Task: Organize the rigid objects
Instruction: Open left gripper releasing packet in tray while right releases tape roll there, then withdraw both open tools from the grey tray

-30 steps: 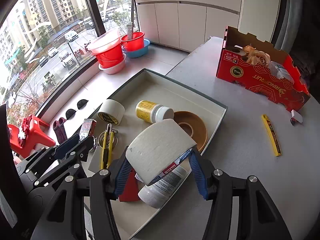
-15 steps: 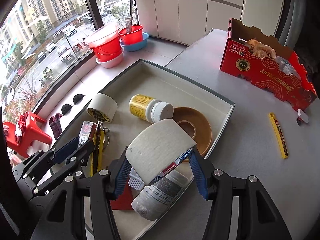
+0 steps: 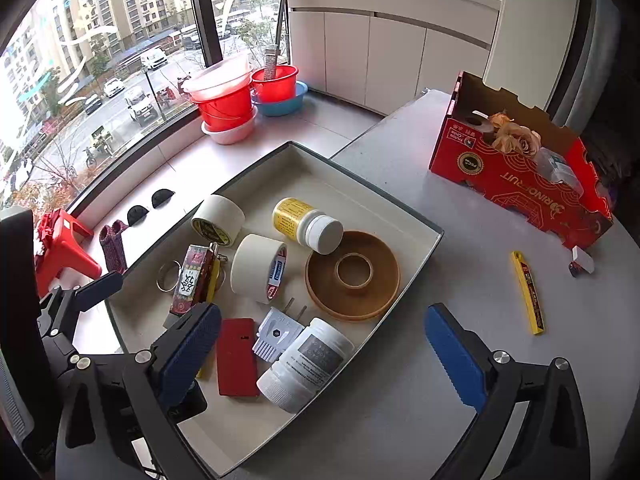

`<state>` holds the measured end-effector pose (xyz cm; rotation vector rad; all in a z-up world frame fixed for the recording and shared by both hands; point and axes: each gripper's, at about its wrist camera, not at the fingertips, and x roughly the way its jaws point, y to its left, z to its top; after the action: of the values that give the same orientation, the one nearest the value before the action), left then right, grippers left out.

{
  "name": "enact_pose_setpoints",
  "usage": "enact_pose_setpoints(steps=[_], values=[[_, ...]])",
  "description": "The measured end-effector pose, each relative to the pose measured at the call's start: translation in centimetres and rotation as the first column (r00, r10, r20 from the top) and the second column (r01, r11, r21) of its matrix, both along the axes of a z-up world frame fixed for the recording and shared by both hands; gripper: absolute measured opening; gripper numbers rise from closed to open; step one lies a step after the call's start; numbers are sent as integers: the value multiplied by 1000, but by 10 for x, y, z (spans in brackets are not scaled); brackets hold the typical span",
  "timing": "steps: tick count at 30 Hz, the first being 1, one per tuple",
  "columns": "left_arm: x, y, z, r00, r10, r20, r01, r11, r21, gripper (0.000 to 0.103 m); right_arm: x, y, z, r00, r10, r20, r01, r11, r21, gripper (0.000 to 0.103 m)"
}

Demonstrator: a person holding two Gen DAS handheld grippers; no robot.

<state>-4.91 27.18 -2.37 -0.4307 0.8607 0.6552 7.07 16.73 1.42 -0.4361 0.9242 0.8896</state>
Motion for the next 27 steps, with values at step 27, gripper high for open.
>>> enact_pose_setpoints(steps=[27], values=[[-53,-44,60,988,125,-91,-131,989,-70,102,-44,-10,55,995,-17,-96,9,997,-81,102]])
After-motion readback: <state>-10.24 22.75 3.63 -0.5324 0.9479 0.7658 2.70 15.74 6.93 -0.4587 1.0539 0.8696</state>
